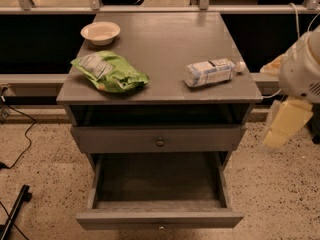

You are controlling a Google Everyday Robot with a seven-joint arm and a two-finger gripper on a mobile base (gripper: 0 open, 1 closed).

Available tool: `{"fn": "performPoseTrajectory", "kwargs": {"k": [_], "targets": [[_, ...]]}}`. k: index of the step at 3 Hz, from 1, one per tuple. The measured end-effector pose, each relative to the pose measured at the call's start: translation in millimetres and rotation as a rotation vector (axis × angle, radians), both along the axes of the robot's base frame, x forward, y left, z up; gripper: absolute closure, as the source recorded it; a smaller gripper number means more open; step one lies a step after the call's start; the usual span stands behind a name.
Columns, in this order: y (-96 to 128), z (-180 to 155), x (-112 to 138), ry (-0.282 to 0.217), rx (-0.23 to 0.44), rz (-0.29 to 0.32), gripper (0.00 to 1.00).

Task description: Close middle drawer

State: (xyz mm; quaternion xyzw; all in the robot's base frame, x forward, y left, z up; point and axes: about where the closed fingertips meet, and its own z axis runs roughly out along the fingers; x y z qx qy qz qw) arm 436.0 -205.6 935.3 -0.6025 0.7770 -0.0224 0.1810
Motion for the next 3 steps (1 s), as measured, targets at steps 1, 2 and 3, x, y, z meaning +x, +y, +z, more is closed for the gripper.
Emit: {"fn": "performPoseTrajectory", "kwargs": {"k": [1, 2, 3], "targets": [[36, -34, -31, -0.046, 0.086, 0.081, 0.0], [48, -63, -44, -0.055, 0.152, 0.108, 0.0], [47, -66, -43, -0.051, 0.154, 0.107, 0.0]]}}
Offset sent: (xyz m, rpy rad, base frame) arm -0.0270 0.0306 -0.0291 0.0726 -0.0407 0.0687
